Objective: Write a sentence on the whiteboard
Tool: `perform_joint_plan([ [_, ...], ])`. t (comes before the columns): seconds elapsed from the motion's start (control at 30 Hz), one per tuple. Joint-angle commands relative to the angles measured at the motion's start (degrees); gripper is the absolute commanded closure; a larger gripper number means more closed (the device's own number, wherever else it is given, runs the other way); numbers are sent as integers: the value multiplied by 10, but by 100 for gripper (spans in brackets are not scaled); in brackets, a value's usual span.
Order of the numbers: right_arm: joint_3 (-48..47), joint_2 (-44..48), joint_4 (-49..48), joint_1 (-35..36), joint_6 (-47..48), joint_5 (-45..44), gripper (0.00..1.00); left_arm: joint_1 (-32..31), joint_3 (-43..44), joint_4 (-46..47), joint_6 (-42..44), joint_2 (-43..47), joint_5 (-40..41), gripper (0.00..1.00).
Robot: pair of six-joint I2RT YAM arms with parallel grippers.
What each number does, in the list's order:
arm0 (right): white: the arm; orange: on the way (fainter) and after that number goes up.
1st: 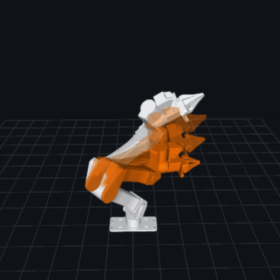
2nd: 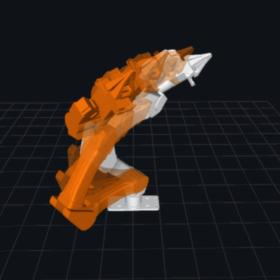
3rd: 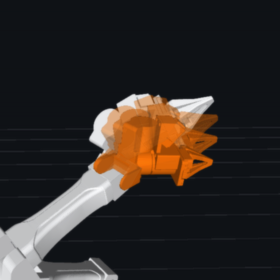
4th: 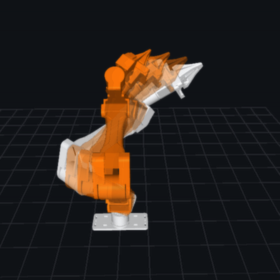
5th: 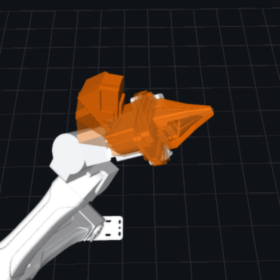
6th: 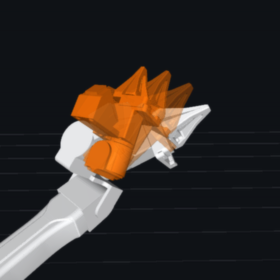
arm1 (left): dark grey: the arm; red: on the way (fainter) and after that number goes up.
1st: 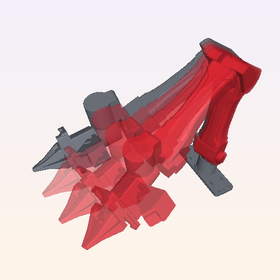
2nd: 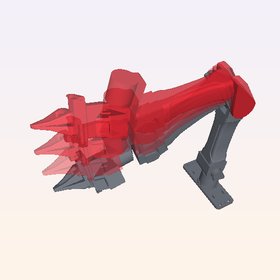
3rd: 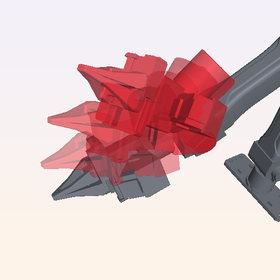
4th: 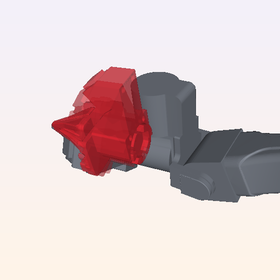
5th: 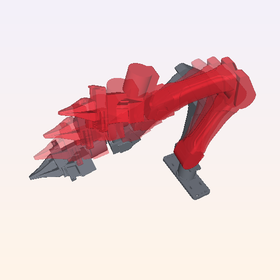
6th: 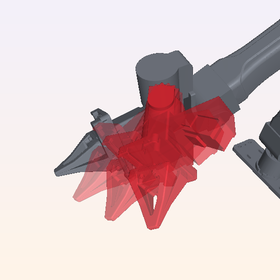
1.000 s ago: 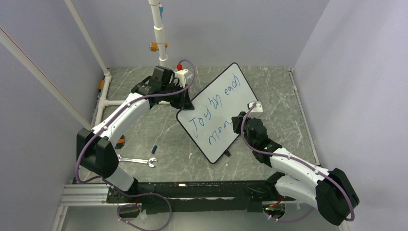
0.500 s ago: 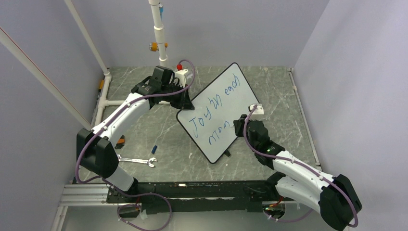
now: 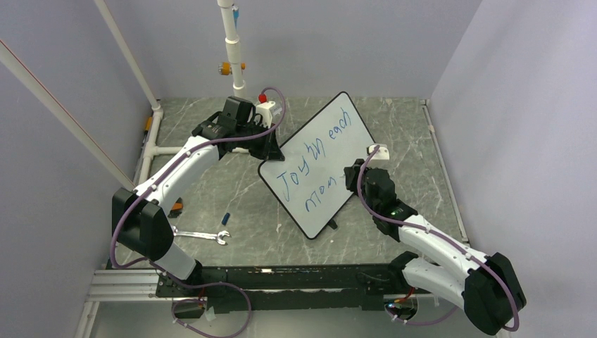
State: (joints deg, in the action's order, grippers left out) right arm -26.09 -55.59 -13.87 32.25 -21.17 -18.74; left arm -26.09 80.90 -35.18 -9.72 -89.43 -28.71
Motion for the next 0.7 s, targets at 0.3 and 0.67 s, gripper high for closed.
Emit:
perform_joint_plan([
  [0.3,-17,-31,-68,-29,-18,51,100,9,4,-24,113,-10,197,100],
  [0.67,-13,-49,-83,-45,-24,69,100,9,3,-24,114,-10,197,100],
])
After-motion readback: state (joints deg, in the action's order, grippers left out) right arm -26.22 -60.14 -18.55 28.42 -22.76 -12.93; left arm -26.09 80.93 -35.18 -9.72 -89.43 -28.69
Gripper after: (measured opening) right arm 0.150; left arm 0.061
